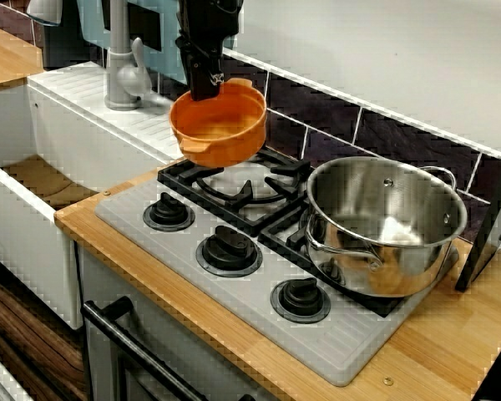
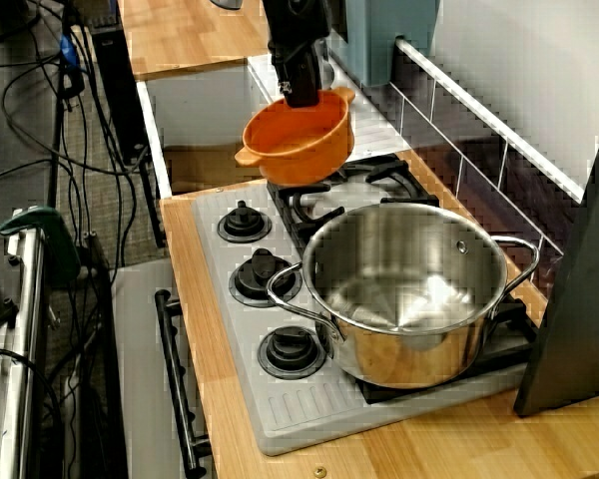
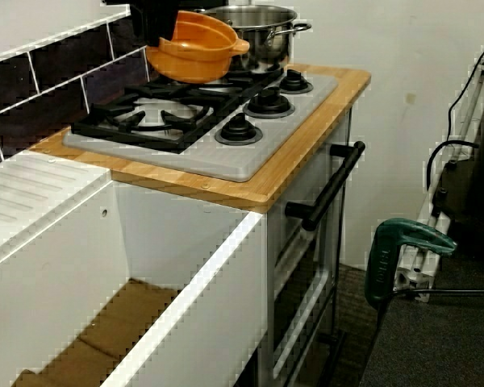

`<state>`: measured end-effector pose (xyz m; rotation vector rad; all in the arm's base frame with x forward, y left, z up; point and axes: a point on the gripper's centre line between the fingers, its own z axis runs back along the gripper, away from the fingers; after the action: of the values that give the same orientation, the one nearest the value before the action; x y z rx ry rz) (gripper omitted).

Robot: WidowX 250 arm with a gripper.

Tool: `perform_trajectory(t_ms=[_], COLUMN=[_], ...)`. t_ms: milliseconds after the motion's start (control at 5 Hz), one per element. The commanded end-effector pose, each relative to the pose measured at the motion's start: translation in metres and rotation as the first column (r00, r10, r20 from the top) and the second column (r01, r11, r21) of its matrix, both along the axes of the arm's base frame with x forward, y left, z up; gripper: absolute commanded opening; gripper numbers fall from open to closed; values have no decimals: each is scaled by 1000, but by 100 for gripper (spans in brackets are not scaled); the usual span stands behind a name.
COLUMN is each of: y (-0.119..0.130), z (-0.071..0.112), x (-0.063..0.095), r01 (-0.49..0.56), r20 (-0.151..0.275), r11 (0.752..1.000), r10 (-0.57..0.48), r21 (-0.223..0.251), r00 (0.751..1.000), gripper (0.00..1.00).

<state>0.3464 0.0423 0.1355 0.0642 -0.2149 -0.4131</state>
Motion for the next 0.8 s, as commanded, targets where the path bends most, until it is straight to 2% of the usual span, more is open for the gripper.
perform_trajectory(t_ms=[0, 200, 400, 600], y=[-4, -10, -11, -11], z=[13, -4, -15, -14], x=[15, 32, 39, 39], r01=[-16, -18, -2, 5], r20=[37, -43, -120, -126], r11=[999, 997, 996, 997], r10=[15, 22, 12, 5], r21=[34, 82, 87, 83], r00=[999, 999, 993, 992], gripper=[0, 0, 0, 0])
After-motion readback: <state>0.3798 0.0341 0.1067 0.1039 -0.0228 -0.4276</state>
